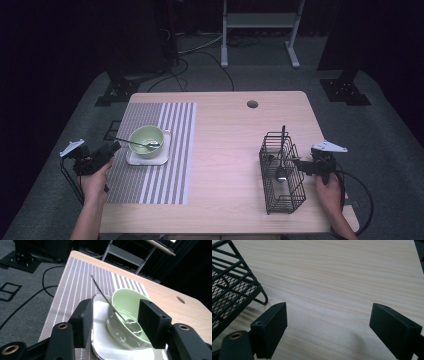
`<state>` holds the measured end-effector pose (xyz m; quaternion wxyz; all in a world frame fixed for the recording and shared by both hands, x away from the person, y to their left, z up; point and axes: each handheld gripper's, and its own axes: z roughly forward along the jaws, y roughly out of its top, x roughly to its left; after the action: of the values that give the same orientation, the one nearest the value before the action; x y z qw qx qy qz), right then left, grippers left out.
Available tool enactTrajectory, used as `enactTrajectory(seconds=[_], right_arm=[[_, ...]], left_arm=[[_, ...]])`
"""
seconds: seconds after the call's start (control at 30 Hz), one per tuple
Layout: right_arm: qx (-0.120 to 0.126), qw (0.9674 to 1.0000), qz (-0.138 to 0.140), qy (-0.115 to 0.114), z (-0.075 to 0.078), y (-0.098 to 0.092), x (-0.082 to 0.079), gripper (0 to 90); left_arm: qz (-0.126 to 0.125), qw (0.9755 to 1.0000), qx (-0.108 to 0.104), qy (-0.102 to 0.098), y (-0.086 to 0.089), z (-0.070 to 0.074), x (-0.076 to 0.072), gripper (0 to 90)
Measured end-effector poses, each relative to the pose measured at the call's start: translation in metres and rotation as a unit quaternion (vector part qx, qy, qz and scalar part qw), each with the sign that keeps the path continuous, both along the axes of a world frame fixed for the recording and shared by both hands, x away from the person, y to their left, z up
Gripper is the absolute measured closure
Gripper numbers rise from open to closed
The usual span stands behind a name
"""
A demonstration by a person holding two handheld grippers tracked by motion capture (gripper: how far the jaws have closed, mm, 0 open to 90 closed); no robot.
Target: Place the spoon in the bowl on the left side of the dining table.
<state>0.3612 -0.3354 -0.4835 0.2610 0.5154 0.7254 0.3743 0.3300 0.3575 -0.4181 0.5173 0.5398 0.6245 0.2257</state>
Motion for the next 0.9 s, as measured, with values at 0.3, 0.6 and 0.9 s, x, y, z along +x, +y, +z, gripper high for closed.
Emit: enactTrajectory(seconds=[0.3,0.6,0.9], right_arm=[[0.002,1.0,0.0,0.0,0.0,0.0,0.0,13.6],[0.001,1.0,0.0,0.0,0.0,0.0,0.0,13.6],[0.0,1.0,0.0,0.0,0.0,0.0,0.0,13.6]], left_arm=[[-0.014,0.9999,-0.002,0.006,-0.008,-0.002,-0.003,35.7],[-0.023,0.9997,-0.002,0.011,-0.011,-0.005,-0.008,29.5],[-0.035,0.9993,0.006,0.007,-0.018,-0.005,-0.014,24.5]])
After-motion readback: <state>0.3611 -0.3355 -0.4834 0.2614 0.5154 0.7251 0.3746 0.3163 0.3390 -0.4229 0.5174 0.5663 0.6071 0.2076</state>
